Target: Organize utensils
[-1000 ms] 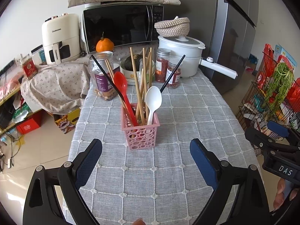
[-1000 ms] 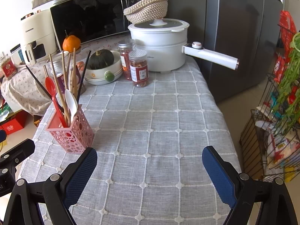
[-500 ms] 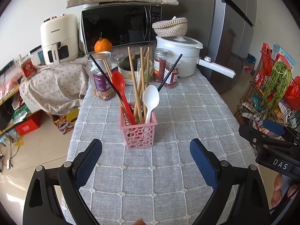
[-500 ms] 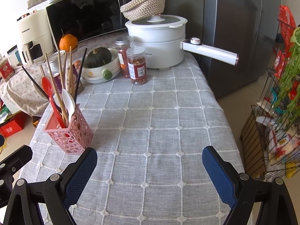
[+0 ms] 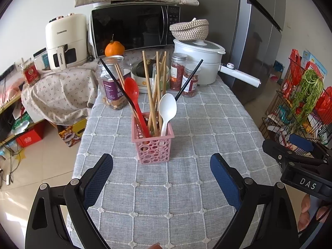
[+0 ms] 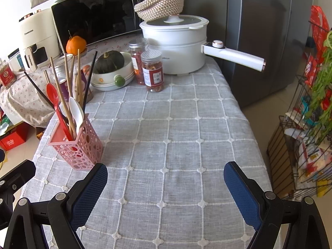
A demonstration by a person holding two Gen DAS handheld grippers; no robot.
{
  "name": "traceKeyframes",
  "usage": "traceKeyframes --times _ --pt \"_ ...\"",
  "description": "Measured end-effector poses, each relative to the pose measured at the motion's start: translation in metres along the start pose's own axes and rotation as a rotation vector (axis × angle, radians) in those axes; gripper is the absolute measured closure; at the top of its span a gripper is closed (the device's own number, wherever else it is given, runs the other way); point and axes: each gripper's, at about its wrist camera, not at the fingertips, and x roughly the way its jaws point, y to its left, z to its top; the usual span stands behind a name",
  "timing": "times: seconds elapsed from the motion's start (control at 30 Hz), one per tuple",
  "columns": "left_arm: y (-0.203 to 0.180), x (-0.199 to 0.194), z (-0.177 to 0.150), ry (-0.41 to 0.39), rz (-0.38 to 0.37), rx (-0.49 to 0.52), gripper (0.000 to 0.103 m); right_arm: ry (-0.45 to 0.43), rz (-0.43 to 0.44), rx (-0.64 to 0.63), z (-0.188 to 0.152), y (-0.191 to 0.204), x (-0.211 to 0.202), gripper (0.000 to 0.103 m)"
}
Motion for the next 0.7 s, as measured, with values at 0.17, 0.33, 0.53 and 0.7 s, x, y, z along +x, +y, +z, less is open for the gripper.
traceKeyframes --times 0.17,0.33,0.53,0.7 --pt "0.0011 0.0000 0.0004 0.001 0.001 -0.001 0.007 0.004 0.001 0.004 -0.0009 -0.0013 0.0015 0.009" --pt "0.0014 -0.0002 0.0004 0.002 0.000 -0.001 0.007 0.010 0.001 0.008 -0.0020 -0.0020 0.0024 0.009" --pt "0.0013 0.0004 -0.0007 0.007 -0.004 -0.001 0.007 0.012 0.002 0.008 -0.0019 -0.0020 0.0031 0.009" --pt "0.0009 0.0002 -0.0011 0.009 -0.005 0.000 0.007 0.017 0.003 0.006 -0.0028 -0.0010 0.0039 0.009"
